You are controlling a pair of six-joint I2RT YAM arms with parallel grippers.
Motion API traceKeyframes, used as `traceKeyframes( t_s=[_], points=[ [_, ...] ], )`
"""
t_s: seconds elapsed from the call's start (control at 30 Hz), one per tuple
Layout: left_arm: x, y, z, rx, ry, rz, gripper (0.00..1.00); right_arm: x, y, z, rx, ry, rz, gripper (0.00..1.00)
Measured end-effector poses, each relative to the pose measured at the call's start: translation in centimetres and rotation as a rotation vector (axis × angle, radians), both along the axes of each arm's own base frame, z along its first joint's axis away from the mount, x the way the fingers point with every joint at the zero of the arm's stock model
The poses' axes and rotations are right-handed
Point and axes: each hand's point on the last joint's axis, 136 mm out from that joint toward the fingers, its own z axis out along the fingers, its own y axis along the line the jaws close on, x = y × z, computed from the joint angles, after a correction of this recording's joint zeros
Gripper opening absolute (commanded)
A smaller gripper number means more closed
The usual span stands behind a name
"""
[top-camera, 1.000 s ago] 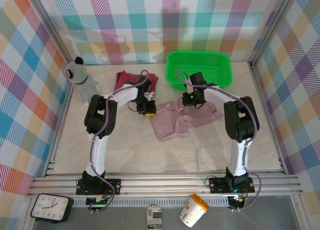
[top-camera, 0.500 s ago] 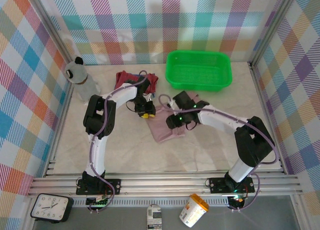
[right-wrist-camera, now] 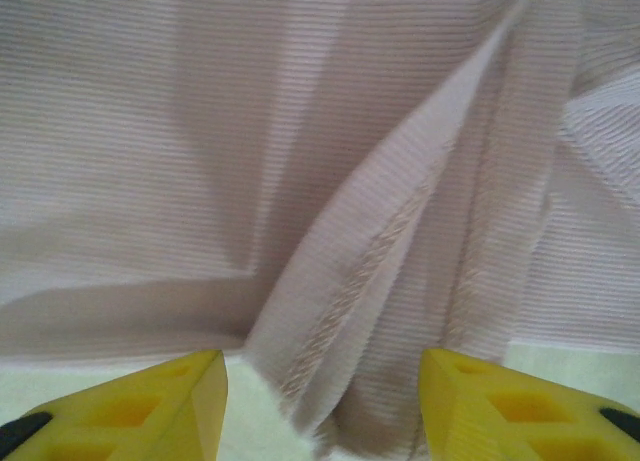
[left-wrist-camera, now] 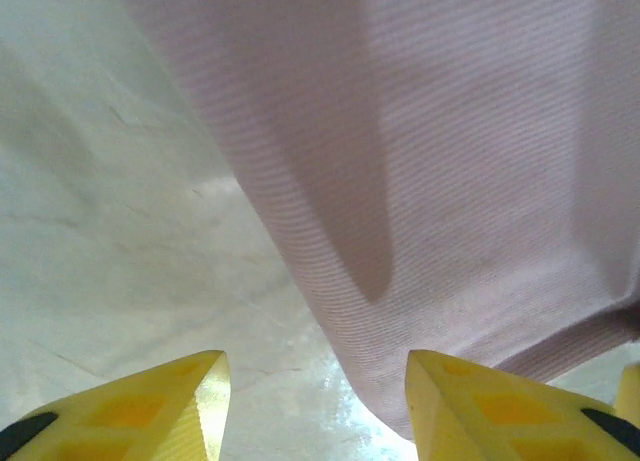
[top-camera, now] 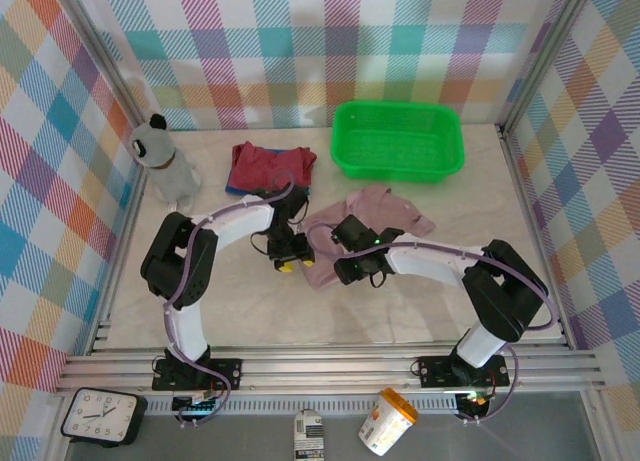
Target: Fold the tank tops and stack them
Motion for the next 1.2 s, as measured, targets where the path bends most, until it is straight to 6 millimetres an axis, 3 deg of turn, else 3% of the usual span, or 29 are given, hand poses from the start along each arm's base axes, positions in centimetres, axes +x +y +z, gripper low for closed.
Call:
traceKeyframes(
  t_s=[0.2,0.37,0.6,0.83,0.9,1.0,1.1,1.2],
  points=[
    [-1.4,-1.6,-1.6,-0.005,0.005,0.055,0.47,0.6,-0.5,-1.1,-0.04,-0.028,-0.008,0.46],
    [-1.5,-0.8,-2.0,0.042,0.017,0.088,0.22,0.5,-1.5,-1.9,-0.061,-0.026,-0.017,0.37],
    [-1.6,0.2,-2.2,0.087,0.019,0.059,0.0,1.5,-3.3,-1.6,-0.045,-0.04,-0.069,0.22],
    [-1.2,0.6,-2.0,0.101,0.029,0.013,0.0,2.5,-5.0,-1.6,-0.051,-0.032,-0.112,0.15],
    [-1.2,0.6,-1.9,0.101,0.026,0.004,0.0,2.6,-4.7,-1.4,-0.034,-0.025,-0.109,0.2],
    [-1.0,0.6,-1.9,0.1,0.017,-0.009,0.0,2.0,-3.5,-0.2,0.031,-0.017,-0.087,0.42],
    [-0.9,0.5,-1.9,0.095,0.013,-0.011,0.0,0.6,-0.8,2.3,0.111,-0.053,-0.015,0.52],
    [-0.8,0.4,-1.8,0.087,0.01,-0.009,0.0,-1.2,1.9,3.3,0.163,-0.07,0.058,0.59]
  ],
)
